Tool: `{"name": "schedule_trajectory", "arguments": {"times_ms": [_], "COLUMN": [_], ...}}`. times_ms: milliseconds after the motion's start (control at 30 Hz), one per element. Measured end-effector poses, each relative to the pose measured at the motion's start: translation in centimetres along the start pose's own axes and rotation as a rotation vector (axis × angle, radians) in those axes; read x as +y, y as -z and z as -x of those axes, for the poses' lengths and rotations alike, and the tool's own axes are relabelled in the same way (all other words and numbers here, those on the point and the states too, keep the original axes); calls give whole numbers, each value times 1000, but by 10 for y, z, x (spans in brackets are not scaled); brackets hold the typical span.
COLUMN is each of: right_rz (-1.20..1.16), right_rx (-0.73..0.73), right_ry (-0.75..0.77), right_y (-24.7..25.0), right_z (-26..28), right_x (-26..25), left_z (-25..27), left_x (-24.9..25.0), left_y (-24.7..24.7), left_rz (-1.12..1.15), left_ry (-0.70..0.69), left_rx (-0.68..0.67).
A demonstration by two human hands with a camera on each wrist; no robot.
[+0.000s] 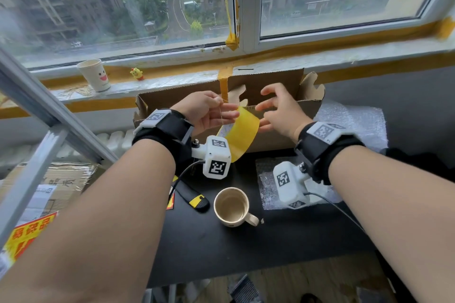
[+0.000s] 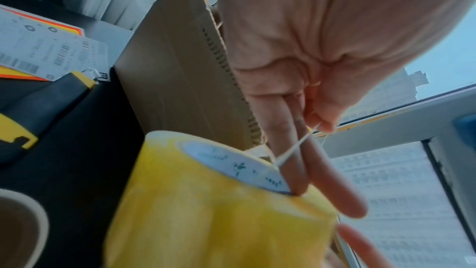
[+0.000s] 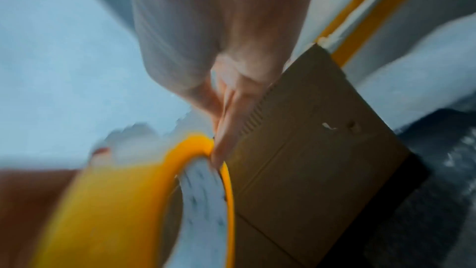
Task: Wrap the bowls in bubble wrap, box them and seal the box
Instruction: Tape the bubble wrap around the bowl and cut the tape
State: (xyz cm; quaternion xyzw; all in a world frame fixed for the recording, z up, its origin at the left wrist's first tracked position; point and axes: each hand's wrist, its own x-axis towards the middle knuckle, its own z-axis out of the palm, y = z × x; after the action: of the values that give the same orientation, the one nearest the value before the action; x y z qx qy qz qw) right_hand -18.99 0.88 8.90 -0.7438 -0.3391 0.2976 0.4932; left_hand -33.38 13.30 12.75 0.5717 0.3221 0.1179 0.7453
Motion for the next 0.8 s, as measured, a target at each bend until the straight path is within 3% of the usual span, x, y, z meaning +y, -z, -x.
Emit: {"name": "schedule_trajectory", "arguments": {"times_ms": [100,167,233,333,400,467,567,633,733,800], "right_rz": [-176,-169,-115,-18,32,128,219,247,308,306], "right_rx": [-203,-269,-264,-281,-309,-335,-360,-363,-347,-349], "right_ry": [-254,-319,-327,-297,-270,-238,-193,-153,-69,-59], "right_y": [-1,-5,-6,-5,-7,-9,-11,-13,-17,-18], "right_z": [2,-2,-5,-7,-6,-6,-4,0,3,3], "right_x": [-5,-3,0,0,-3,-6,-12,-18,-26,-28], "left_z": [1,0,-4,-8,-10,-9,-7,-8,-10,-10], "left_x": [-9,-11,-10,-14,-19,-22,-23,-23,-21,-18], "left_y": [-5,-10,-12,-11,-10,-11,-15,-18,-17,-9], "left_rz": [14,17,-83,-472,-720,-811,-803,-738,-644,-425], "left_ry": [34,55,103,157,49,-78,-176,-170,-31,91], "left_rx": [-43,-45,-12,84,169,206,210,261,316,331]}}
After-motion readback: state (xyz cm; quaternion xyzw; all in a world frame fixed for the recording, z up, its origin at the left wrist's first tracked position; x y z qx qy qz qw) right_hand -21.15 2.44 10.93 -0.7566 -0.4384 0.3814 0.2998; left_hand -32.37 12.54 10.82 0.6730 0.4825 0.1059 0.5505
